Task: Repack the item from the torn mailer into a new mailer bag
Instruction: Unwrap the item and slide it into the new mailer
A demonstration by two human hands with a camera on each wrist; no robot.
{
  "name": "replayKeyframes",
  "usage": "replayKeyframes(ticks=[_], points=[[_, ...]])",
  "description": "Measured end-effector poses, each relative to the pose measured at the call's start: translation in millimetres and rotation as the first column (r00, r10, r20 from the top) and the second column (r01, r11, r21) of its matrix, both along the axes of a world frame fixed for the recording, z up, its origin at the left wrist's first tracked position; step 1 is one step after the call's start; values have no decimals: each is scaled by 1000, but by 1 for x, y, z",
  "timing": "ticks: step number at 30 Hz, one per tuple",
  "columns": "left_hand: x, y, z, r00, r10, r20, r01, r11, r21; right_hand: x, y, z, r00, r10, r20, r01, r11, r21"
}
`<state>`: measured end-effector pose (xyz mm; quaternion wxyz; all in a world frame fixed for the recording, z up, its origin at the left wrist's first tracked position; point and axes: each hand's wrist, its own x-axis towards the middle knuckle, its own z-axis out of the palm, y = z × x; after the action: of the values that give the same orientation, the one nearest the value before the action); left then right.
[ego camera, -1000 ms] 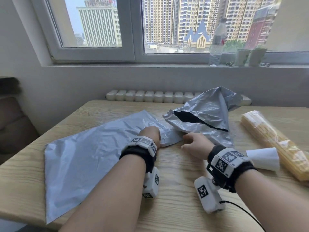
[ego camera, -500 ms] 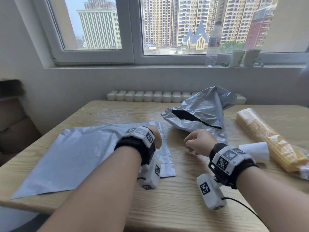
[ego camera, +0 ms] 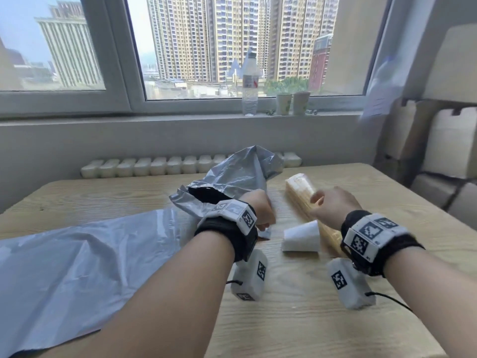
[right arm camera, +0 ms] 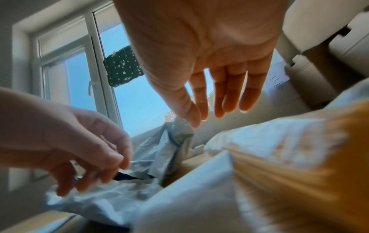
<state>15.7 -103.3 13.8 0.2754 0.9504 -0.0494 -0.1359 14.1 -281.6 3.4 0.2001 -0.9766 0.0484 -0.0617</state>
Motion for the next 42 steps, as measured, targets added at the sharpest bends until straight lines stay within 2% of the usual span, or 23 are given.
replayKeyframes(ticks=[3, 9, 12, 16, 19, 21, 23, 25, 27, 29, 33, 37, 42], points=[[6, -14, -3, 1000, -15, 22, 15, 1000, 6, 5, -24, -16, 994, -38, -100, 25, 991, -134], [13, -16, -11, 1000, 23, 5, -23, 1000, 11, 10, -38, -36, 975, 8, -221, -39, 990, -136], [13, -9, -17, 996, 73, 47, -75, 996, 56, 12, -36, -39, 975, -60, -212, 32, 991, -132], [9, 20, -14, 991, 130, 16, -131, 983, 127, 15, -35, -27, 968, -192, -163, 209, 974, 91], [5, 53, -12, 980, 187, -68, -169, 962, 214, 12, -32, -5, 968, -243, -67, 251, 917, 309], [2, 79, -21, 968, 228, -106, -181, 925, 335, 10, -27, 7, 966, -257, 30, 209, 843, 495], [-1, 103, -30, 955, 281, -89, -224, 888, 402, 8, -17, 14, 965, -230, 128, 89, 743, 663], [-1, 120, -40, 941, 333, -62, -270, 849, 455, 4, -2, 18, 971, -138, 196, -53, 672, 739], [-4, 129, -49, 933, 358, 28, -327, 812, 483, 1, 15, 21, 982, -51, 184, -107, 648, 754], [-6, 130, -55, 918, 389, 77, -378, 797, 471, 0, 31, 23, 986, -32, 163, -103, 652, 752], [-7, 132, -59, 916, 385, 115, -391, 787, 477, -4, 51, 22, 995, -33, 98, -51, 671, 739], [-4, 139, -60, 902, 403, 154, -428, 788, 442, -14, 58, 23, 991, 127, 34, -121, 790, 600], [-6, 151, -60, 876, 450, 174, -481, 789, 382, -25, 64, 18, 932, 345, -110, -256, 843, 473]])
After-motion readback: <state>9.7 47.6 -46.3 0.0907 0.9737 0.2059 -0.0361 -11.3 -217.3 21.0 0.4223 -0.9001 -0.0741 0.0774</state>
